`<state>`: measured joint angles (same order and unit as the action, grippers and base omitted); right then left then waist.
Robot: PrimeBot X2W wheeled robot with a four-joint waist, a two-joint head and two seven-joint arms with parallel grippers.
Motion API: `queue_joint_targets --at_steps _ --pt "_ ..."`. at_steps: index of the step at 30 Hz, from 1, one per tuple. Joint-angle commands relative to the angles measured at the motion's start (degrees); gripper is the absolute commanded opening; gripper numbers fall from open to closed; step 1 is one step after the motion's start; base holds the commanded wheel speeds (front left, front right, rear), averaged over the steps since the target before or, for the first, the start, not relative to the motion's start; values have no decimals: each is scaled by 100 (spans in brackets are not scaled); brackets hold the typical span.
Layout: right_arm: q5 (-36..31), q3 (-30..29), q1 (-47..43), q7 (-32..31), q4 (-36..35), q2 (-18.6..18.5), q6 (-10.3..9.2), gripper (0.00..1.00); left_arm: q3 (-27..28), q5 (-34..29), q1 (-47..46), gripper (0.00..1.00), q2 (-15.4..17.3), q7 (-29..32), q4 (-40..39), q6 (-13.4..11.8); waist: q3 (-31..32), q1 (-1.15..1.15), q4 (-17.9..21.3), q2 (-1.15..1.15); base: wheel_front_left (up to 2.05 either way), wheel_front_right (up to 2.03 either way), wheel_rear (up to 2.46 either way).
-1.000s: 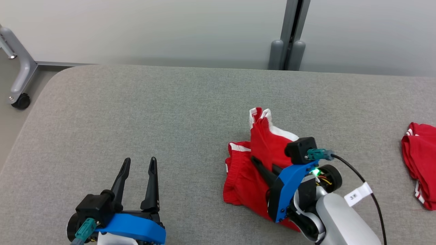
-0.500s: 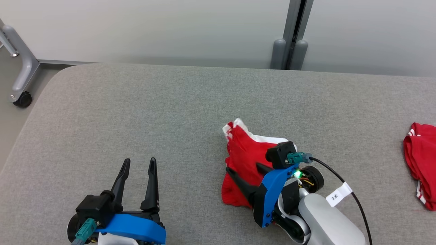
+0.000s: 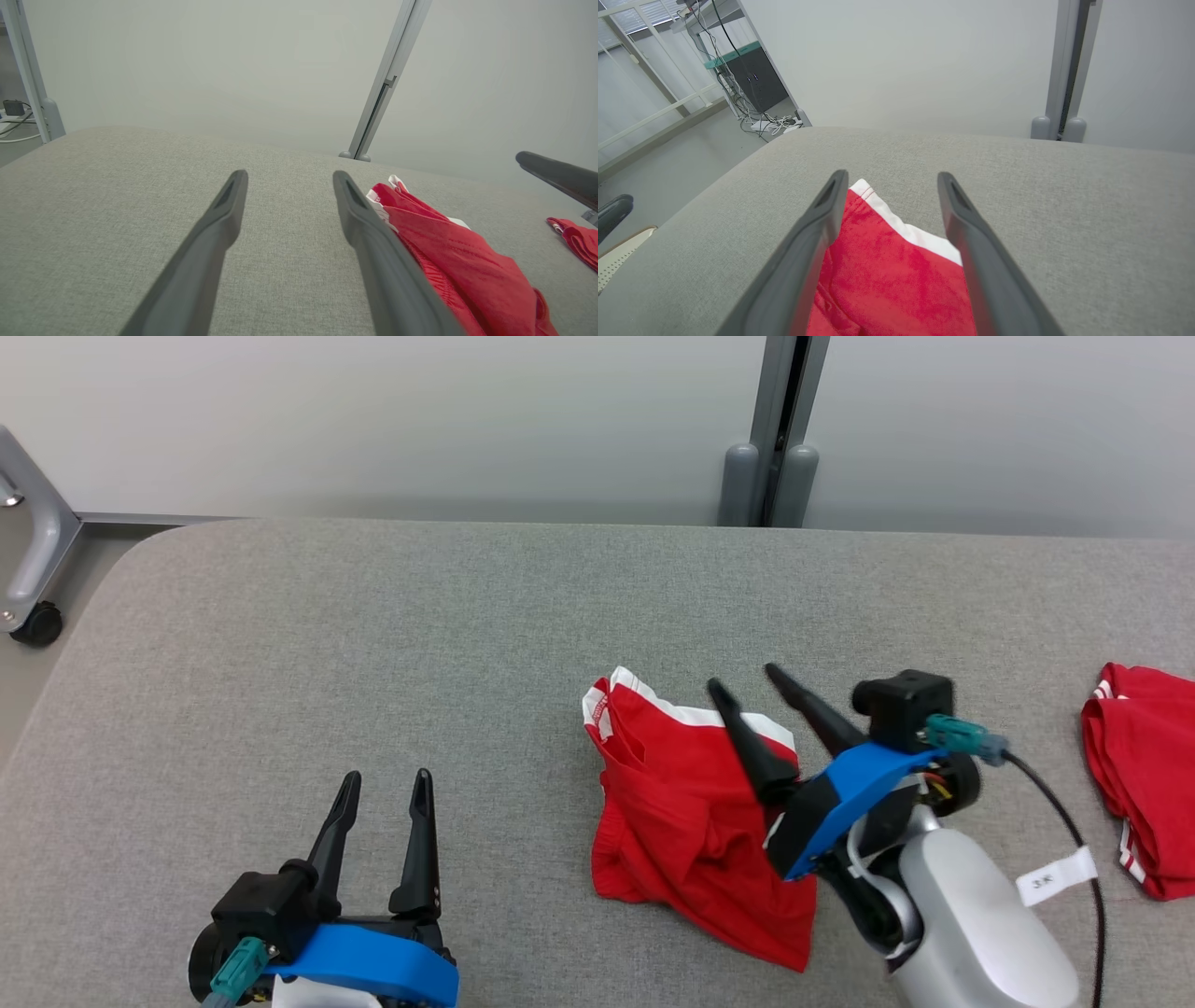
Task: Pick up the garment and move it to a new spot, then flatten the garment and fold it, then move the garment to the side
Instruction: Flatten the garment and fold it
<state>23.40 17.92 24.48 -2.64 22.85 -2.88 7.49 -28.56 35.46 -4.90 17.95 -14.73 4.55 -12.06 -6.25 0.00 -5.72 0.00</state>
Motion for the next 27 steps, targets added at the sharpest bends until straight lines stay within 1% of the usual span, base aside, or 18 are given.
queue_joint_targets --at_steps 1,5,6,7,9,10,11,15,20,27 --pt "-113 -115 -92 54 -47 -36 1 100 7 -24 13 100 10 -19 -12 -9 -6 0 3 0 0 0 0" --pt "-576 -400 -158 74 7 -133 1 100 -22 -28 -34 100 1 -21 -3 18 -41 0 -17 0 0 0 0" --pt "-723 -390 -163 67 80 -193 1 97 -32 -33 -51 100 -4 -21 -2 20 -51 0 -31 0 0 0 0" --pt "-856 -384 -172 75 175 -237 1 60 -39 -28 -69 100 -7 -20 1 20 -61 0 -45 0 0 0 0" --pt "-1009 -327 -205 103 391 -250 1 21 -51 -23 -99 100 -8 -18 16 33 -76 0 -88 0 0 0 0" --pt "-1054 -281 -209 123 494 -239 1 5 -44 -18 -108 100 -6 -19 28 27 -83 0 -107 0 0 0 0" --pt "-1077 -225 -216 139 588 -229 1 0 -36 -10 -114 100 -3 -20 40 35 -87 0 -127 0 0 0 0" --pt "-950 140 -270 238 881 -171 1 0 -29 0 -125 100 2 -24 79 53 -94 0 -200 0 0 0 0" --pt "-792 733 -262 329 1058 -141 1 0 -18 6 -106 100 13 -29 89 34 -80 0 -251 0 0 0 0" --pt "-323 1729 -266 301 901 -84 1 0 -14 19 -91 100 22 -31 87 23 -64 0 -273 0 0 0 0"
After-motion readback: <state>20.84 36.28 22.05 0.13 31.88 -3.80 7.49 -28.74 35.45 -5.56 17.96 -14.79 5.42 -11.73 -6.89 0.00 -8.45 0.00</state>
